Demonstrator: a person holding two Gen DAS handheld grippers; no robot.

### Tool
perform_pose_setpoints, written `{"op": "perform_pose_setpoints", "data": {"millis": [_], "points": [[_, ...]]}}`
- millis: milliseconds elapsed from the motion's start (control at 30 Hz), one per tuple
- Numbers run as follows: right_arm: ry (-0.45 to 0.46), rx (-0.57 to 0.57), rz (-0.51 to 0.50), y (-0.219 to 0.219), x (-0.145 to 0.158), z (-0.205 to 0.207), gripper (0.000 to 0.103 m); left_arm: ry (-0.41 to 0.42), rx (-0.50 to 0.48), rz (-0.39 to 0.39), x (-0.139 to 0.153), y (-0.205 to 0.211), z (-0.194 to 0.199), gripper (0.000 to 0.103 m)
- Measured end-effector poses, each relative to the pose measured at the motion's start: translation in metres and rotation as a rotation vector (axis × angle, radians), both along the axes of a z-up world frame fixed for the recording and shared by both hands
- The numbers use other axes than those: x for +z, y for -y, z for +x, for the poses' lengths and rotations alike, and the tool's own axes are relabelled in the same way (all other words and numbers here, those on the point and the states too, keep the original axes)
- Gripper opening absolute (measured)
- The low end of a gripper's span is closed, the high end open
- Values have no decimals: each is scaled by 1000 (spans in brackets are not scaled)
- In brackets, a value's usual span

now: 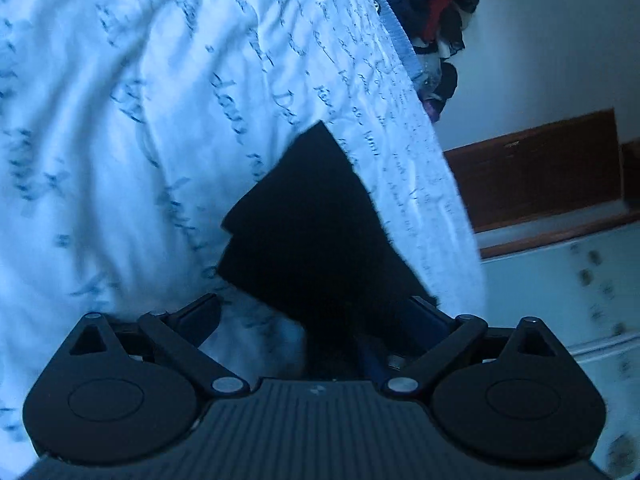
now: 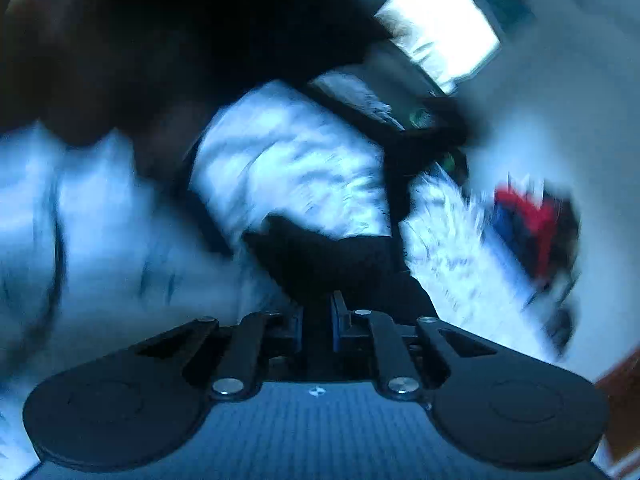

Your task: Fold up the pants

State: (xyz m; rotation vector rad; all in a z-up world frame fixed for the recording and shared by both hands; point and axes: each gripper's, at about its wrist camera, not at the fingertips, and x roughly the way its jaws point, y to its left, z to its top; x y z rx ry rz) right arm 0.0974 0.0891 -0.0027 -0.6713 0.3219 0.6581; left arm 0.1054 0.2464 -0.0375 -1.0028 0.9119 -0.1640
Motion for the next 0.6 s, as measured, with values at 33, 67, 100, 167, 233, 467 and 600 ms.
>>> {"op": "perform_pose_setpoints", "data": {"millis": [33, 67, 100, 167, 233, 467, 600], "points": [[-51, -19, 101, 12, 13, 6, 12, 10, 6, -32, -2, 2, 6, 98], [-99, -42, 209, 27, 28, 13, 12, 21, 10, -60, -3, 5, 13, 98], [-130, -53, 276, 38, 39, 18, 12, 27, 16, -88, -4, 9, 18, 98], [-164, -58, 350, 52, 54, 24, 12, 40, 23, -151, -11, 15, 32, 98], [-214, -67, 342, 54, 59, 32, 12, 6, 55, -168, -20, 18, 42, 99], [-405, -81, 464, 93, 81, 52, 13, 65, 74, -164, -24, 12, 40, 83], [-434, -221, 323, 89, 44, 83, 13, 63, 74, -82, -21, 13, 36, 54]]}}
